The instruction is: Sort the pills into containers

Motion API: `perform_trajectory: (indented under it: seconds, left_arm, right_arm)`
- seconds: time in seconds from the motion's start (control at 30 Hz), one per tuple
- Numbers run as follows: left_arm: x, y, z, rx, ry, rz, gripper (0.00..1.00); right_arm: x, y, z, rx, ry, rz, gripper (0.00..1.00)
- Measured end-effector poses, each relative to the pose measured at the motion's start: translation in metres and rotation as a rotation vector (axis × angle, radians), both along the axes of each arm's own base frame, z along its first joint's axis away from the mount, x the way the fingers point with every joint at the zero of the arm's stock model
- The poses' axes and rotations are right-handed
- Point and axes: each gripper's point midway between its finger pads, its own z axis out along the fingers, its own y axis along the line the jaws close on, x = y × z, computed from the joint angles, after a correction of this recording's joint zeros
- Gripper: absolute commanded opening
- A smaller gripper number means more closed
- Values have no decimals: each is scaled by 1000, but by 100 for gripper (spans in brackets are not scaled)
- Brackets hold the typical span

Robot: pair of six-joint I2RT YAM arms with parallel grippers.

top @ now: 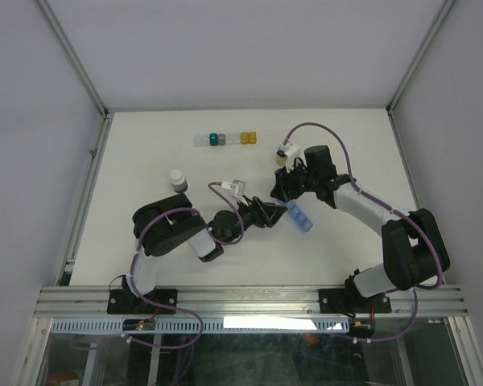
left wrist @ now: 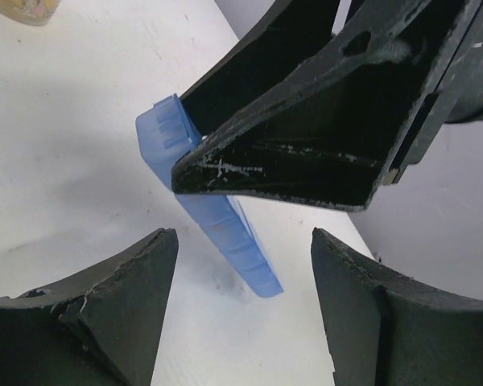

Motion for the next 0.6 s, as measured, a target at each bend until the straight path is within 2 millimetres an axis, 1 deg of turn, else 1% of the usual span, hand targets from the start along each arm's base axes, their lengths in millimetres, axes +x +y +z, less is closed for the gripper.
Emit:
perform_trajectory:
  seconds: [0.2, 0.43, 0.6]
  left_arm:
    - [11, -8, 5, -43, 33, 38, 60]
    - [17, -17, -2, -48, 72, 56, 55]
    - [19, -20, -5, -51, 86, 73, 49]
  right_arm:
    - [0, 1, 0, 1, 8, -13, 2]
    - [1, 2, 1, 9, 9, -25, 2]
    - [1, 3, 2, 17, 14, -31, 2]
